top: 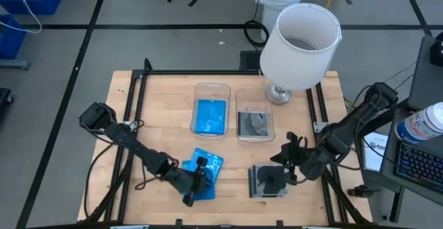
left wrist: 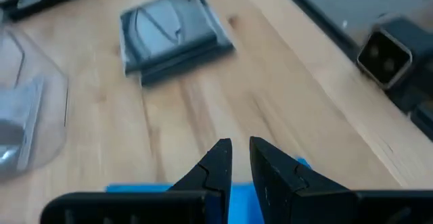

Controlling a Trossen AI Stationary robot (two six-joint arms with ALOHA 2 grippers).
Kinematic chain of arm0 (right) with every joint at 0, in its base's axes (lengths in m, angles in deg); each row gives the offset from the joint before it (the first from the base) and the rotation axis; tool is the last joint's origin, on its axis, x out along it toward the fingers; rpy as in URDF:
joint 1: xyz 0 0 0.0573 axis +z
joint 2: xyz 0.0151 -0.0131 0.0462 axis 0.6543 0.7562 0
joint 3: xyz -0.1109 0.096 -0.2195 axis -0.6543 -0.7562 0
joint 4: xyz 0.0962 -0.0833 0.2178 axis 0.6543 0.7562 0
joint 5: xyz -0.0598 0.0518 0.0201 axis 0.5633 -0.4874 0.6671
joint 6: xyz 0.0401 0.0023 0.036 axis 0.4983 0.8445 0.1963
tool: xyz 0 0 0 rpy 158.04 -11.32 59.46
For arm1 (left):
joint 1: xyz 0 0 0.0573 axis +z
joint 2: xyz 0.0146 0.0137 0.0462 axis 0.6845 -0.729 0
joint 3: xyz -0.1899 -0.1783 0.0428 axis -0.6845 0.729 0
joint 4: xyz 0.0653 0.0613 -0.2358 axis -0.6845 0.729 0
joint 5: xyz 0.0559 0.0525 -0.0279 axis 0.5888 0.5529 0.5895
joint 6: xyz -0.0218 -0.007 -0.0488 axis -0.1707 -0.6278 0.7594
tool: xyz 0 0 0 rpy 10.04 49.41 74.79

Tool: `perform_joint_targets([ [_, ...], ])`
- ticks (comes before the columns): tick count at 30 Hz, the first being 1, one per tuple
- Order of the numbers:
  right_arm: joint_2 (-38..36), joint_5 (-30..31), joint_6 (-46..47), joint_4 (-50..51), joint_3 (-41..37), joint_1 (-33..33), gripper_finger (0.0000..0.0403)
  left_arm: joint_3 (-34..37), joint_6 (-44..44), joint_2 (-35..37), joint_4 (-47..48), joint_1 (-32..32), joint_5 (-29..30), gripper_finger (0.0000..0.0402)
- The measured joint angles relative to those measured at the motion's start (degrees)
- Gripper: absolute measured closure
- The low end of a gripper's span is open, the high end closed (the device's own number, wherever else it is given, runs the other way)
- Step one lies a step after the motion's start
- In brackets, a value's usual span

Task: Pick & place jewel cases by type
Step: Put the black cd case into the right transparent bin

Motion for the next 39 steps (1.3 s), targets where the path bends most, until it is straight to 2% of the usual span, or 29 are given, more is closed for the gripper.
perform_joint_targets([
  [5,3.61,0.44,9.4,2.39,0.0,5.6,0.0403,0.0,-2.51,0.02,-6.0,1.95,-2.68,0.0339],
  [7,5.7,3.01,13.68,2.43,0.0,8.67,0.0403,0.0,-2.17,0.02,-6.37,2.0,-2.24,0.0339],
  [13,8.5,9.85,25.21,10.19,-0.01,16.93,0.0403,-0.1,-2.09,0.02,-9.3,0.92,4.08,0.0339],
  [17,7.86,15.47,30.4,14.02,-2.16,22.63,0.0403,-3.98,-4.11,-1.79,-9.63,1.1,4.25,0.0339],
  [20,6.82,17.03,33.42,13.34,-4.44,24.93,0.0403,-7.97,-6.61,-5.72,-7.24,0.94,2.69,0.0339],
  [24,5.65,16.5,44.59,15.86,-6.71,23.23,0.0403,-16.74,-6.88,-12.62,-1.03,1.75,0.73,0.0339],
  [29,5.74,15.39,50.89,15.98,-10.3,22.5,0.0403,-27.72,-10.38,-20.7,0.62,3.46,-6.08,0.0339],
  [32,5.76,12.41,52.5,15.62,-11.88,23.0,0.0403,-33.54,-14.94,-24.36,0.56,4.19,-10.32,0.0339],
  [35,5.78,8.84,53.24,15.29,-12.85,23.13,0.0403,-37.51,-17.3,-26.65,1.27,5.29,-12.19,0.0339],
  [39,5.72,4.04,53.48,15.12,-13.2,22.93,0.0403,-39.53,-14.73,-27.74,1.25,6.87,-13.51,0.0339],
])
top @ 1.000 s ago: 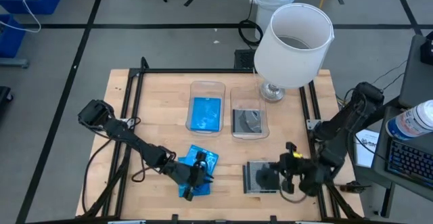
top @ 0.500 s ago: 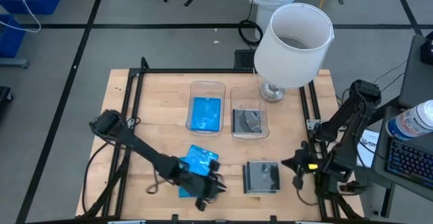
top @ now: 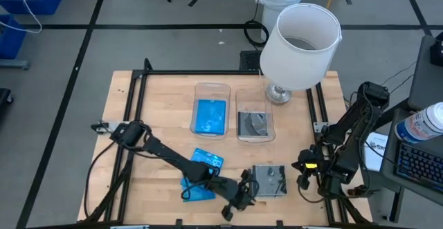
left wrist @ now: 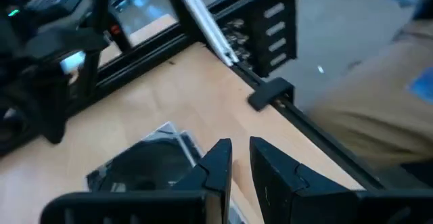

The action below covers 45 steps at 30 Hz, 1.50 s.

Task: Pick & place jewel cases by type
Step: Put the black cd case into the right transparent bin

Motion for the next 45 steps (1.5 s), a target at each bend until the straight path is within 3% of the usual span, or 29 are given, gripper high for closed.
perform_joint_targets([
  [11,-0.02,-2.59,-11.62,-4.21,-0.01,-0.14,0.0403,0.21,0.47,-2.18,-2.99,0.45,-1.71,0.0339],
  [20,-0.02,0.38,-6.83,-3.87,-0.01,-2.5,0.0384,0.19,0.74,-3.09,-2.36,1.37,-3.26,0.0339],
  [30,-0.02,0.56,-25.64,-14.66,-0.01,-2.79,0.0371,0.23,-2.5,-4.58,-2.37,0.48,-1.23,0.0339],
  [36,-0.02,-0.94,-24.11,-17.54,-0.01,-3.34,0.0382,0.23,-2.87,-4.58,-3.75,0.41,-1.24,0.0339],
  [39,-0.02,-1.44,-18.2,-14.42,-0.01,-4.68,0.0388,0.25,-4.17,-4.58,-2.95,0.49,-1.22,0.0339],
  [45,-0.02,-4.53,-17.44,-9.42,-0.01,-6.24,0.0375,0.25,-4.84,-4.58,-2.72,0.08,-1.14,0.0339],
])
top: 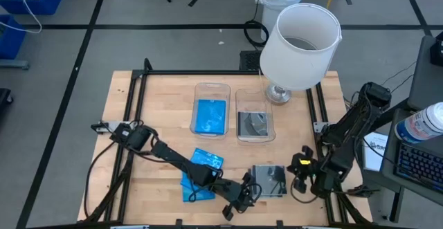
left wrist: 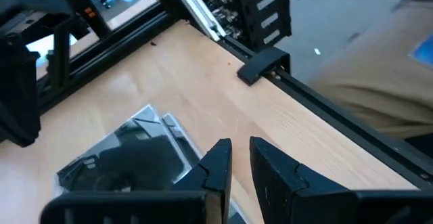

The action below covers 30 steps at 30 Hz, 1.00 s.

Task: Pick & place jewel cases by type
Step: Put the black cd case into the right transparent bin

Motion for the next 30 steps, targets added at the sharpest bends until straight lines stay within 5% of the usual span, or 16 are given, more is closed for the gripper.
perform_joint_targets([
  [11,0.0,-14.64,-5.24,-1.53,0.0,-5.93,0.0268,0.0,-3.35,0.0,0.14,-1.93,1.39,0.0339],
  [19,-1.08,-18.05,-7.84,-2.38,0.0,-9.42,0.0219,0.0,-2.41,0.0,0.22,-1.44,1.36,0.0339],
  [25,-8.88,-19.05,-7.31,6.24,-0.53,-12.79,0.0203,0.0,-5.5,0.0,1.89,-1.44,-1.03,0.0339],
  [30,-19.86,-19.19,-4.87,-0.13,-8.21,-16.09,0.0205,0.0,-5.83,0.02,2.34,-1.47,-2.15,0.0339],
])
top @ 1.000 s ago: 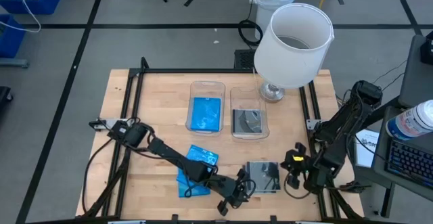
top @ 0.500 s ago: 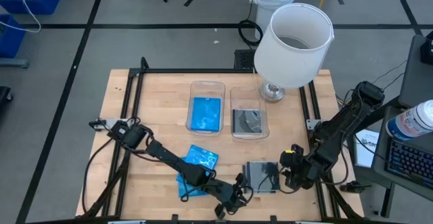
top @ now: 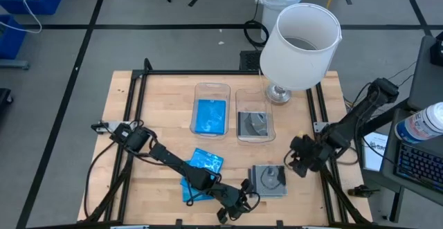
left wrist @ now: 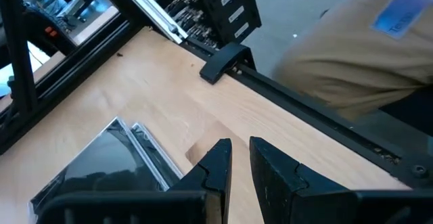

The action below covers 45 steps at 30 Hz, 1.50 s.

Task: Pick & place jewel cases by type
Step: Put the black cd case into the right transparent bin

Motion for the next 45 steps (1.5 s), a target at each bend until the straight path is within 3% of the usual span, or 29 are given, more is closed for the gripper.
perform_joint_targets([
  [7,-9.76,-1.83,-0.27,-16.48,-12.86,-2.86,0.0208,0.02,-2.31,-0.97,-0.24,0.02,-1.06,0.0339],
  [13,-11.41,-4.59,0.18,-18.4,-17.85,-5.67,0.0208,0.04,-2.71,-1.52,-1.23,0.17,-2.4,0.0339],
  [34,-11.03,-5.27,-1.55,-22.56,-21.14,-9.25,0.0209,-0.02,-0.23,-4.5,-4.39,2.63,-4.0,0.0339],
  [45,-6.17,-4.39,-3.06,-27.57,-21.14,-9.27,0.0209,-0.07,1.92,-5.52,-4.24,3.71,-4.1,0.0339],
])
